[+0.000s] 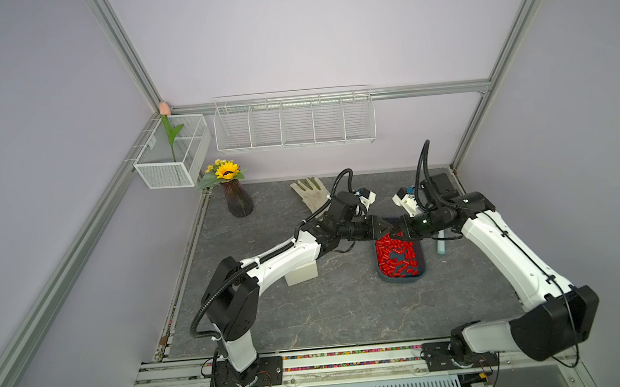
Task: Cover the protruding screws with screw protection sleeves
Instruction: Adjust the screw protection sleeve.
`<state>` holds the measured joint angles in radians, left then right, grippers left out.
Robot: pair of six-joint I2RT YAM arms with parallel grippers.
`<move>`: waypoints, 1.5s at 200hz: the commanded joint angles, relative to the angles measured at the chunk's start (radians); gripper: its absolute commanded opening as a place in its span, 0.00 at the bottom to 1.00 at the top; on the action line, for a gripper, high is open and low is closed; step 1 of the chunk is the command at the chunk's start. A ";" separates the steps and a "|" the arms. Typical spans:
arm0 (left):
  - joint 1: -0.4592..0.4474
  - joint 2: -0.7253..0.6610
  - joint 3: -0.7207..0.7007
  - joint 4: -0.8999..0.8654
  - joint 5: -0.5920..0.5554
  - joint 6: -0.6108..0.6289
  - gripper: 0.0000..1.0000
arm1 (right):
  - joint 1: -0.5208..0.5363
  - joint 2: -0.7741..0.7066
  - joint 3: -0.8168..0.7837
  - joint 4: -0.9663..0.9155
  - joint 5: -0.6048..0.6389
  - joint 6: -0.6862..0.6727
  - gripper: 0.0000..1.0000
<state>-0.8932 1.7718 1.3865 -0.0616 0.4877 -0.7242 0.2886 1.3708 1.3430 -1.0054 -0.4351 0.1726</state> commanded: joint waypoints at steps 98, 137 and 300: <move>-0.025 0.022 -0.013 0.002 0.020 -0.006 0.14 | -0.016 -0.002 0.031 0.030 -0.011 0.004 0.14; -0.025 0.025 -0.015 0.002 0.020 -0.006 0.10 | -0.019 -0.001 0.036 0.025 -0.011 0.003 0.14; -0.026 0.029 -0.031 0.008 0.021 -0.012 0.07 | -0.037 -0.007 0.051 0.020 -0.018 0.002 0.14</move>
<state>-0.9016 1.7767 1.3804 -0.0341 0.4873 -0.7258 0.2638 1.3708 1.3563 -1.0237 -0.4389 0.1753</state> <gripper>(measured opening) 0.072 0.139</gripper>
